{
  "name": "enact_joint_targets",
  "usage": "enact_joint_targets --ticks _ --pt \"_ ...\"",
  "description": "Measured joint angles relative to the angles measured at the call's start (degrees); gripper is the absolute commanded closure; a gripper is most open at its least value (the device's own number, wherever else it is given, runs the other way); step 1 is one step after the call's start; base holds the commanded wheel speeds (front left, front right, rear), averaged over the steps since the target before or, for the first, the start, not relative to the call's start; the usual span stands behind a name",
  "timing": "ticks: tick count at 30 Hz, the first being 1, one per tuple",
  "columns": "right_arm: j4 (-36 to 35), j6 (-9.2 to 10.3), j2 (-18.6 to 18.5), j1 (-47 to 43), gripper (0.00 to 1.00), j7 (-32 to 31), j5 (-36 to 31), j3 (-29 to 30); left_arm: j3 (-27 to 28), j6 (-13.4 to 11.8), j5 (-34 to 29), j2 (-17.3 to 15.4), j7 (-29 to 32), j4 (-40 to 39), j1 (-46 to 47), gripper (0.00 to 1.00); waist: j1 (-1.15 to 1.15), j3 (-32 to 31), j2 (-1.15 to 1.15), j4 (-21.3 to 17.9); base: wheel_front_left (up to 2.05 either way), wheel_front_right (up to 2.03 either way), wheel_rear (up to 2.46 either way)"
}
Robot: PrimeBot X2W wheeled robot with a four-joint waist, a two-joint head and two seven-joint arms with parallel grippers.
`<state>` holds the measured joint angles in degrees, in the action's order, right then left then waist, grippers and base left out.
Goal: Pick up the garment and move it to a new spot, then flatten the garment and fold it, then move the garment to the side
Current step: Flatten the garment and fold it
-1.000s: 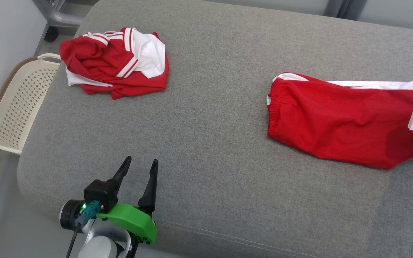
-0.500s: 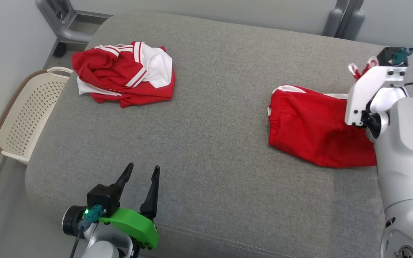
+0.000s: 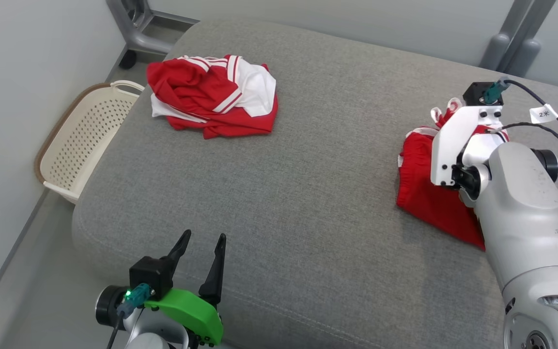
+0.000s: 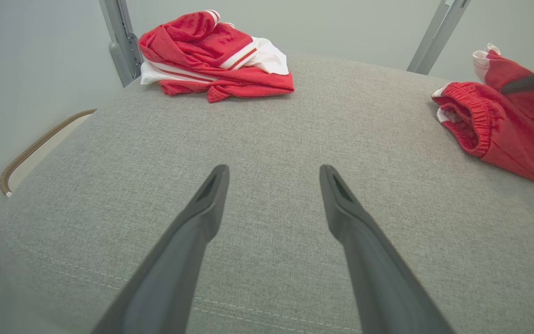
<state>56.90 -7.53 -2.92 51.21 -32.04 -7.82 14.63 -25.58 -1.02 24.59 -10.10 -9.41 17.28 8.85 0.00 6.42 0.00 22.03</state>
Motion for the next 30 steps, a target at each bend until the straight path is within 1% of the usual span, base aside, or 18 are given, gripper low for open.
enact_joint_targets --ticks 4,10,11,12,13,14,17,20,24,28,29,30 --pt "2.44 0.0 0.11 0.39 1.0 1.02 0.78 -1.13 -0.32 0.01 0.18 0.19 -0.1 0.37 -0.09 0.0 0.0 -0.05 0.0 1.86 0.0 0.0 0.0" --pt "4.45 0.0 0.1 0.82 1.0 2.77 0.27 -1.25 -0.48 -0.07 0.49 0.29 -0.52 0.6 -0.35 0.0 0.0 -0.06 0.0 3.73 0.0 0.0 0.0" --pt "4.78 0.0 0.1 0.82 0.62 3.36 0.57 -1.42 -0.48 -0.08 0.51 0.29 -0.52 0.67 -0.35 0.0 0.0 -0.04 0.0 3.84 0.0 0.0 0.0" --pt "5.47 0.0 0.1 0.91 0.0 4.02 0.8 -1.7 -0.48 -0.19 0.59 0.29 -0.6 0.81 -0.36 0.0 0.0 -0.11 0.0 3.81 0.0 0.0 0.0" --pt "5.47 0.0 0.1 0.91 0.0 4.02 0.8 -1.7 -0.48 -0.19 0.59 0.29 -0.6 0.81 -0.36 0.0 0.0 -0.11 0.0 3.81 0.0 0.0 0.0" --pt "6.34 0.0 0.11 1.32 0.0 4.93 2.5 -2.18 -0.45 -0.41 0.63 0.26 -0.7 0.93 -0.46 0.0 0.0 -0.26 0.0 3.59 0.0 0.0 0.0" --pt "6.43 0.0 0.14 3.03 0.0 7.28 4.52 -3.32 -0.38 -0.54 0.9 0.13 -0.76 1.01 -0.74 0.0 0.0 -0.57 0.0 2.88 0.0 0.0 0.0" --pt "5.54 0.0 0.04 3.6 0.0 9.7 4.7 -3.88 -0.33 -0.74 0.94 -0.15 -0.76 0.92 -0.94 0.0 0.0 -1.06 0.0 1.87 0.0 0.0 0.0" --pt "4.64 0.0 -2.3 3.4 0.0 11.57 4.1 -4.47 -0.32 -1.01 1.08 -0.46 -0.75 0.58 -1.14 0.0 0.0 -1.82 0.0 0.24 0.0 0.0 0.0" --pt "4.21 0.0 -4.79 1.16 0.0 13.01 3.53 -4.14 -0.27 -1.18 1.11 -0.67 -0.74 0.05 -1.18 0.0 0.0 -2.3 0.0 -1.54 0.0 0.0 0.0" --pt "4.04 0.0 -5.5 0.35 0.22 13.54 3.35 -3.93 -0.27 -1.19 1.18 -0.69 -0.74 -0.01 -1.17 0.0 0.0 -2.34 0.0 -1.93 0.0 0.0 0.0" --pt "3.91 0.0 -6.13 -0.62 0.58 14.02 3.22 -3.48 -0.3 -1.19 1.35 -0.67 -0.74 -0.08 -1.15 0.0 0.0 -2.36 0.0 -2.28 0.0 0.0 0.0"
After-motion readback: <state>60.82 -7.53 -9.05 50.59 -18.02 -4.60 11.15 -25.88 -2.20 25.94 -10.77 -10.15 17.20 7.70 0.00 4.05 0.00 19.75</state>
